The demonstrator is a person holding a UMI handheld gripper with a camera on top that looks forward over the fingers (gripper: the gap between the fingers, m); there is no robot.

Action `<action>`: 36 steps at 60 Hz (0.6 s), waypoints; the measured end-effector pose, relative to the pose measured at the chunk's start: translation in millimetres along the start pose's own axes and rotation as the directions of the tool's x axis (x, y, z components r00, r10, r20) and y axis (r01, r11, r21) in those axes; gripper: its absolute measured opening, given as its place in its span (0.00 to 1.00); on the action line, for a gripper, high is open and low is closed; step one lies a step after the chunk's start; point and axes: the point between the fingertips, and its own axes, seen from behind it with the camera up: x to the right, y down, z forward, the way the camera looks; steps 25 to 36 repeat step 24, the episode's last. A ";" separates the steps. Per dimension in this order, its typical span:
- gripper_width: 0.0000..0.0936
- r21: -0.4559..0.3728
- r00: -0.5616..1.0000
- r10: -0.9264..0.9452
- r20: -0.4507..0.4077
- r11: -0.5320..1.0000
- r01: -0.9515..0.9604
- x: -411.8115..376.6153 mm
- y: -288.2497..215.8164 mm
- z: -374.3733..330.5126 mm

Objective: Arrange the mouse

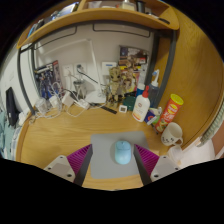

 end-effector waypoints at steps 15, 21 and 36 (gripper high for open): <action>0.87 0.065 0.997 -0.023 0.073 0.998 0.018 -85.5 12.3 -66.8; 0.87 0.079 0.994 -0.035 0.107 0.997 0.026 -125.2 22.7 -87.4; 0.87 0.087 0.992 -0.044 0.118 0.996 0.034 -142.3 29.1 -95.7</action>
